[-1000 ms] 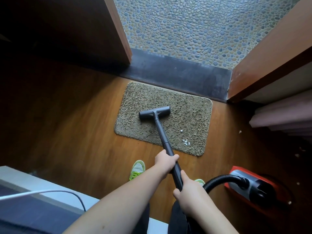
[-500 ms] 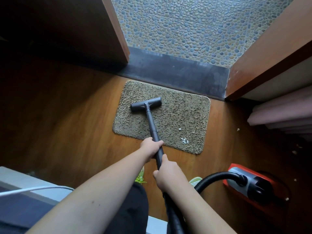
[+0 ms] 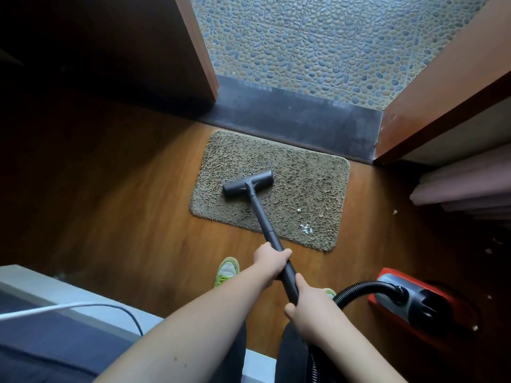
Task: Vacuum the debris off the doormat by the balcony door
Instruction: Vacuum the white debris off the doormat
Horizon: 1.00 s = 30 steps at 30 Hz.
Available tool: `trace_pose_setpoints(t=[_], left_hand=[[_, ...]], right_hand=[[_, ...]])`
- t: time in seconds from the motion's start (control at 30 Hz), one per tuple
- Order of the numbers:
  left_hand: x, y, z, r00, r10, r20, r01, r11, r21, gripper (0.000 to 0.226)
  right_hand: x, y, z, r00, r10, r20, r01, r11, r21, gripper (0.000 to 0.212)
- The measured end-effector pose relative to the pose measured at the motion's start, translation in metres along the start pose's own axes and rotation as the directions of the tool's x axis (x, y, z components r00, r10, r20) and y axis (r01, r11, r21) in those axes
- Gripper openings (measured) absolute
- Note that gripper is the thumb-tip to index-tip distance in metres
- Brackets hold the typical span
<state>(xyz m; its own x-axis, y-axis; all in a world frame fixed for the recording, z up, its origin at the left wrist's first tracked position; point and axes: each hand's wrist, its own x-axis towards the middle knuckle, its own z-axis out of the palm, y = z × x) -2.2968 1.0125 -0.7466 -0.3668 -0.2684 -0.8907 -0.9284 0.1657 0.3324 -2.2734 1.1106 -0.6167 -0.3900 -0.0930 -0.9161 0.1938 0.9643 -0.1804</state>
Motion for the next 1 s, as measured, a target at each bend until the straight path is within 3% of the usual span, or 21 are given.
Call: trace_pose_setpoints(t=[0.27,0.53,0.83,1.0], left_hand=[[-0.014,-0.010,0.016,1.000,-0.015,0.011,0.015,1.000,-0.003,0.026],[0.003,-0.003,-0.010,1.000,-0.008,-0.006,0.008,0.999,-0.043,0.023],[0.045,0.016,-0.038,1.000,-0.009,-0.030,0.007,0.998,-0.068,0.045],[0.050,0.017,-0.041,1.000,-0.020,-0.013,0.019,0.996,-0.084,0.041]], right_hand=[[-0.011,0.019,0.001,0.999,0.006,0.038,-0.007,1.000,0.016,0.071],[-0.001,-0.006,0.002,0.999,-0.020,-0.031,0.021,0.998,0.055,0.067],[0.036,-0.047,-0.001,0.996,-0.014,-0.087,0.017,0.999,0.032,0.052],[0.038,-0.052,-0.002,0.997,-0.003,-0.080,0.004,1.000,0.019,0.054]])
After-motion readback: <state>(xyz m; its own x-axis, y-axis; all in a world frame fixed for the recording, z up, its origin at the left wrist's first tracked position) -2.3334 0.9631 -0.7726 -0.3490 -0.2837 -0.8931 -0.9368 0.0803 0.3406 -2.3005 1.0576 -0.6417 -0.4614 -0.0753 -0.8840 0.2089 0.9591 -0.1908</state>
